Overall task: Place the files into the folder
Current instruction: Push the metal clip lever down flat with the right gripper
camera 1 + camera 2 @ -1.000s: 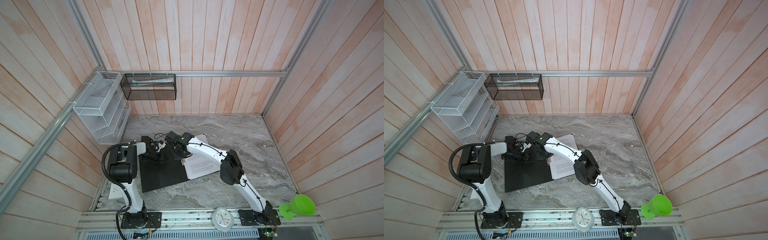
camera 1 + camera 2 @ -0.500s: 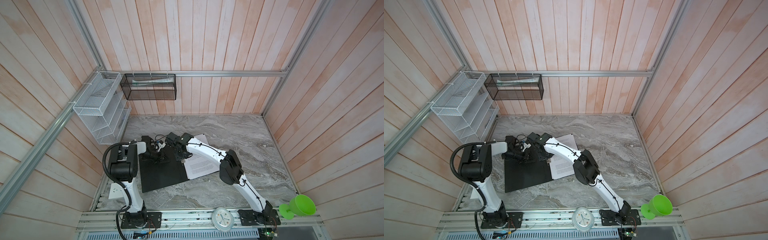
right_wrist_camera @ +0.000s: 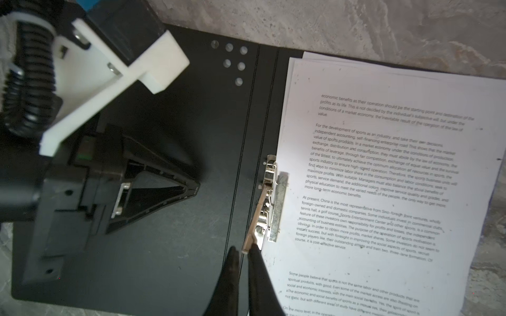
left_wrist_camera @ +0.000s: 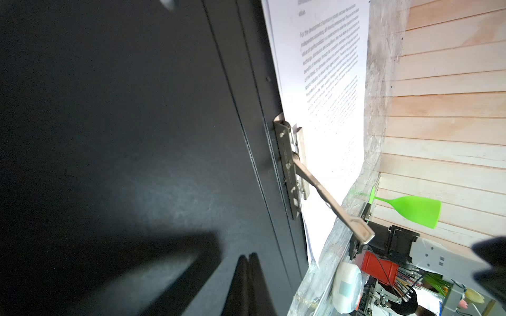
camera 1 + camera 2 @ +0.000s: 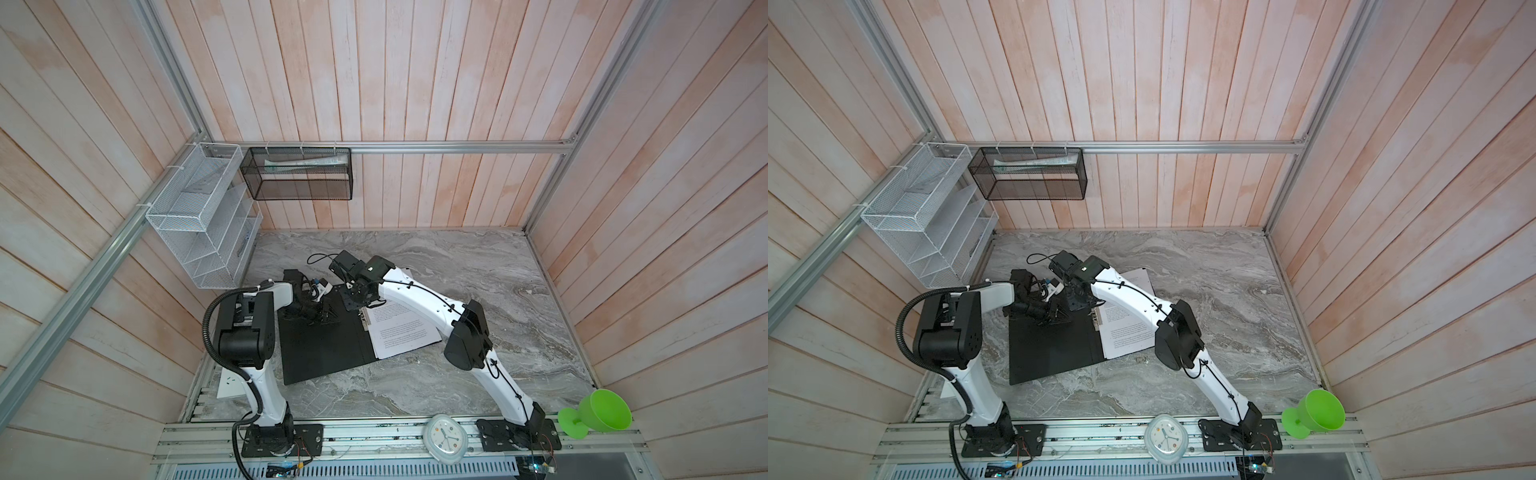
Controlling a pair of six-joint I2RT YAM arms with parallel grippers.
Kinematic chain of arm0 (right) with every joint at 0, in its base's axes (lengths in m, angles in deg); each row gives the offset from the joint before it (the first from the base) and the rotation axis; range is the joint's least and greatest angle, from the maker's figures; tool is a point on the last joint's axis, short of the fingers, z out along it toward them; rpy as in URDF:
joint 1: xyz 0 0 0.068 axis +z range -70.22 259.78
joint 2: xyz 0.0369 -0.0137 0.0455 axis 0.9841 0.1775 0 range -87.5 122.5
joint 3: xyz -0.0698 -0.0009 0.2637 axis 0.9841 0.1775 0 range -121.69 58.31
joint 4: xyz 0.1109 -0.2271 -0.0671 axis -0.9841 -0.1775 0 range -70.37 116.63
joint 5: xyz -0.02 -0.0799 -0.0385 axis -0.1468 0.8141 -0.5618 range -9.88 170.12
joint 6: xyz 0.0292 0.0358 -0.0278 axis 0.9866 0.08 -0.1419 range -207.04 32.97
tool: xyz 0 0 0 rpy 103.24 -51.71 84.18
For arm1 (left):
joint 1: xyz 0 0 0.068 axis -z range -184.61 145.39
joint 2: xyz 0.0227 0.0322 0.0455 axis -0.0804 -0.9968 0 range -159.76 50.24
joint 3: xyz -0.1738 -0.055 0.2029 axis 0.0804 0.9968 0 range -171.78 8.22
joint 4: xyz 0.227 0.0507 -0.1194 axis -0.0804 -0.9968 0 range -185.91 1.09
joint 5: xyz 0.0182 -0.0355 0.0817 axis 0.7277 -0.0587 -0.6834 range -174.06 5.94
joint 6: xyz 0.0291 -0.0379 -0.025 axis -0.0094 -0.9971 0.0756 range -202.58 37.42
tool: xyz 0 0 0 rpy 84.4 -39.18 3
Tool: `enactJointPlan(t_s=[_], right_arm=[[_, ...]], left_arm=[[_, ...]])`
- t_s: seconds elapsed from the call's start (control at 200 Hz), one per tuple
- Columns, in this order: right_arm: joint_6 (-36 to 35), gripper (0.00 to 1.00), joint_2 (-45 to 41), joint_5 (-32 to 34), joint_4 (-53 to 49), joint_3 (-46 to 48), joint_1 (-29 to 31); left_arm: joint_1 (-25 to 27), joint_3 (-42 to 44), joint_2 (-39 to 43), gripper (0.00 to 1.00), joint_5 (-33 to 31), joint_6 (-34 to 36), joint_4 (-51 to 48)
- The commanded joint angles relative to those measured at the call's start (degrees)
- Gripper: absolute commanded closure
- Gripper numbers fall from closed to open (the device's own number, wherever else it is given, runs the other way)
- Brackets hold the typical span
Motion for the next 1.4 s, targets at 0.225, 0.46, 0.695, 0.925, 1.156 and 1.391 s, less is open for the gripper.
enactJointPlan(t_s=[0.225, 0.46, 0.695, 0.925, 1.156, 1.391], right_arm=[[-1.4, 0.91, 3.6, -1.9, -5.0, 1.0, 0.4], [-1.8, 0.91, 4.7, -1.3, -6.7, 1.6, 0.4], [-2.3, 0.91, 4.9, -1.7, -6.7, 2.6, 0.3], [-2.3, 0.91, 3.6, 0.4, -6.9, 2.0, -0.1], [-2.3, 0.92, 5.3, -0.5, -8.4, 3.2, -0.2], [-2.1, 0.93, 5.6, -0.6, -8.4, 5.0, 0.1]], left_arm=[[0.3, 1.3, 0.1, 1.00, -0.4, 1.1, 0.3], [0.3, 1.3, -0.5, 1.00, -0.1, 1.1, 0.6], [0.3, 1.0, -1.2, 1.00, 0.3, 1.2, 0.3], [0.3, 0.8, -1.4, 1.00, 0.4, 1.6, 0.0], [0.4, 1.0, -1.7, 1.00, 0.5, 1.8, -0.1], [0.3, 0.7, -1.8, 1.00, 0.8, 1.8, -0.4]])
